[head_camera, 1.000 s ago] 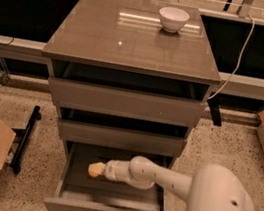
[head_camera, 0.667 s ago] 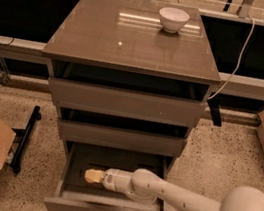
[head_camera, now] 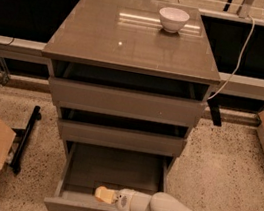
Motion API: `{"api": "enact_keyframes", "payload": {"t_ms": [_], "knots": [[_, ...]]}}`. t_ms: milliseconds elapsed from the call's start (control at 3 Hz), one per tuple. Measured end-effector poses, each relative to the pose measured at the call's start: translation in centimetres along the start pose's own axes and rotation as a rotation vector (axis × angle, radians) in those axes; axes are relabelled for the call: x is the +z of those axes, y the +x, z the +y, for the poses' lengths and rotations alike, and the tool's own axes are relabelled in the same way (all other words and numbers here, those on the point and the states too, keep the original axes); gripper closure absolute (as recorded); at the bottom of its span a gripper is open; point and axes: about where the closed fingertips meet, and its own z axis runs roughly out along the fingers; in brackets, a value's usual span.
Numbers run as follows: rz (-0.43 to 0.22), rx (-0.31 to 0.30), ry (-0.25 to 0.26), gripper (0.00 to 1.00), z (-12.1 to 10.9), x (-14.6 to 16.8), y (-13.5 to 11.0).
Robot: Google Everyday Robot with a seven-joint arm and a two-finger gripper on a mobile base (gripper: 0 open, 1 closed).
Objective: Pick orange from bottom drawer and place on counter
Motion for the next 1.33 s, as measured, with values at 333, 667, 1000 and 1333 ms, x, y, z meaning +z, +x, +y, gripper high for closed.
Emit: {"api": "enact_keyframes", "payload": {"t_ms": [333, 667, 1000, 1333], "knots": [[0.008, -0.001, -0.002, 1.0, 0.1, 0.1, 0.0], [0.033, -0.025, 0.044, 1.0, 1.3, -1.3, -0.8], [0.076, -0.069, 0.116, 1.0, 4.0, -4.0, -1.5], [0.138, -0.134, 0.187, 1.0, 6.3, -6.6, -4.7]]}}
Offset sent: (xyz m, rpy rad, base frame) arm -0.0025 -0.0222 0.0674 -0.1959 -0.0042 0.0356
